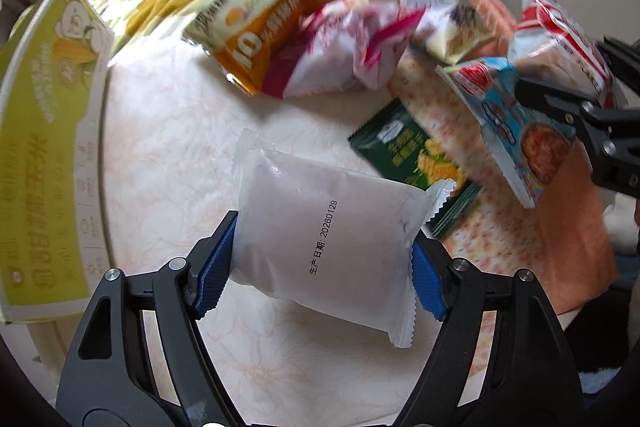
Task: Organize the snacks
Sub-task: 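Carry the white packet and shrimp flakes bag over the box and release both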
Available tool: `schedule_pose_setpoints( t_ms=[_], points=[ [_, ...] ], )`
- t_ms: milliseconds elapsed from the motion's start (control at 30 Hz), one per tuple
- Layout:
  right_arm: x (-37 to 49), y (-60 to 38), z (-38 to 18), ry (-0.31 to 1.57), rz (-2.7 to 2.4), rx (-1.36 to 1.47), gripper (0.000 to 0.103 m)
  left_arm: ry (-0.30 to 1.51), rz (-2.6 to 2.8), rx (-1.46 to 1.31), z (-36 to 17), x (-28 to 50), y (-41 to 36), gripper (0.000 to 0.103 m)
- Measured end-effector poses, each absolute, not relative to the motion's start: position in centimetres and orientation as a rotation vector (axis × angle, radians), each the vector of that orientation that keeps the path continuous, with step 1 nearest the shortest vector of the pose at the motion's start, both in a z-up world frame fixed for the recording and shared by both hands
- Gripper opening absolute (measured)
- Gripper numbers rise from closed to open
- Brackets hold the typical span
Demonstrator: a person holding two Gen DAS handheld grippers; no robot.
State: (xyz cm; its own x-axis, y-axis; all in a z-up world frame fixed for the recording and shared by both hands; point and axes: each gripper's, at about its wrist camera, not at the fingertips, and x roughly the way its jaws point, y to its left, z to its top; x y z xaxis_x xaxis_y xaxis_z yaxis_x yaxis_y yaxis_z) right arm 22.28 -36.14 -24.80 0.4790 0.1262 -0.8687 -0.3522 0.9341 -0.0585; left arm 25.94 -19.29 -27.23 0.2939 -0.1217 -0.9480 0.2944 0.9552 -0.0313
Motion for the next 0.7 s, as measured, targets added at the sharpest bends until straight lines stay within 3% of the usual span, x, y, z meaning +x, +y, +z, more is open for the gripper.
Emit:
schedule_pose_setpoints(
  t_ms=[333, 700],
  points=[
    [21.7, -35.2, -17.6, 0.923, 0.34, -0.218, 0.065, 1.077, -0.212, 0.004, -18.1, 25.3, -16.1, 0.074],
    [22.3, -26.8, -12.5, 0.805, 0.477, -0.212, 0.065, 0.904, -0.139, -0.101, -9.9, 25.0, -6.5, 0.074]
  ],
)
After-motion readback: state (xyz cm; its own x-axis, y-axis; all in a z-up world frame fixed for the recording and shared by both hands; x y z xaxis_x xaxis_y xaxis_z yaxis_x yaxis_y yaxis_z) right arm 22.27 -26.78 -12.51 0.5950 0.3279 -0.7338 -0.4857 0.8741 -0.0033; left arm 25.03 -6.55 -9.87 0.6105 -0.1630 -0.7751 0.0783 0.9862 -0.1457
